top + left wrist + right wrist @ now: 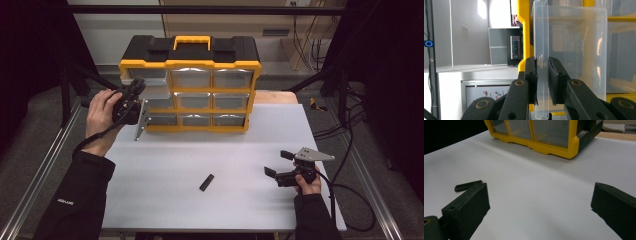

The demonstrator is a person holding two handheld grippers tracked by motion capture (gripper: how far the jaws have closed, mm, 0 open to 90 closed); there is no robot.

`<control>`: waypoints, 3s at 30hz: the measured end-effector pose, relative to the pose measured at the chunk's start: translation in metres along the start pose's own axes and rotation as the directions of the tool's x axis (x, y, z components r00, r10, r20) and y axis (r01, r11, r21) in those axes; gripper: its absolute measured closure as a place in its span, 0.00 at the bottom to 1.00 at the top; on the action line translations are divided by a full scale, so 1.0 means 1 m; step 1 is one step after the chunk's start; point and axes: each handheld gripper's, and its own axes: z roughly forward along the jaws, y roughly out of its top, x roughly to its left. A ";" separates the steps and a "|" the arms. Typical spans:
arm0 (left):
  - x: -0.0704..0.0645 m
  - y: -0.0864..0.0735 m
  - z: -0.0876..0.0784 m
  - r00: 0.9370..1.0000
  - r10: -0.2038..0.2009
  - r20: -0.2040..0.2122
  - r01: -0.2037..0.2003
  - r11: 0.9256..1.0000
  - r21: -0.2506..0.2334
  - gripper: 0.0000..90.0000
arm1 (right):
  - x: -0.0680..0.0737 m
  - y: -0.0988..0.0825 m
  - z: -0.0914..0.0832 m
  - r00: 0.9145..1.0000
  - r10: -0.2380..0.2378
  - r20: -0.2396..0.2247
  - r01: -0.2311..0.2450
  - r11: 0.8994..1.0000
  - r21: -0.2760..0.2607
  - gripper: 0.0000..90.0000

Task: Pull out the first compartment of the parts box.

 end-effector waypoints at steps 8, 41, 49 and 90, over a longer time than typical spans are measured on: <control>0.000 0.000 -0.001 1.000 -0.001 -0.001 0.001 1.000 -0.001 0.87 | 0.000 0.000 0.000 1.000 -0.002 0.000 0.002 1.000 -0.003 0.02; 0.000 0.004 -0.016 1.000 -0.002 0.000 0.002 1.000 -0.004 0.87 | 0.000 0.000 0.000 1.000 0.000 -0.001 0.000 1.000 0.000 0.02; -0.001 0.005 -0.021 1.000 -0.004 0.000 0.004 1.000 -0.009 0.87 | 0.000 0.000 0.000 1.000 -0.002 0.001 0.002 1.000 0.001 0.02; -0.003 0.005 -0.036 1.000 0.002 -0.002 -0.002 1.000 -0.029 0.87 | 0.000 0.000 0.000 1.000 -0.003 0.003 0.003 1.000 0.000 0.02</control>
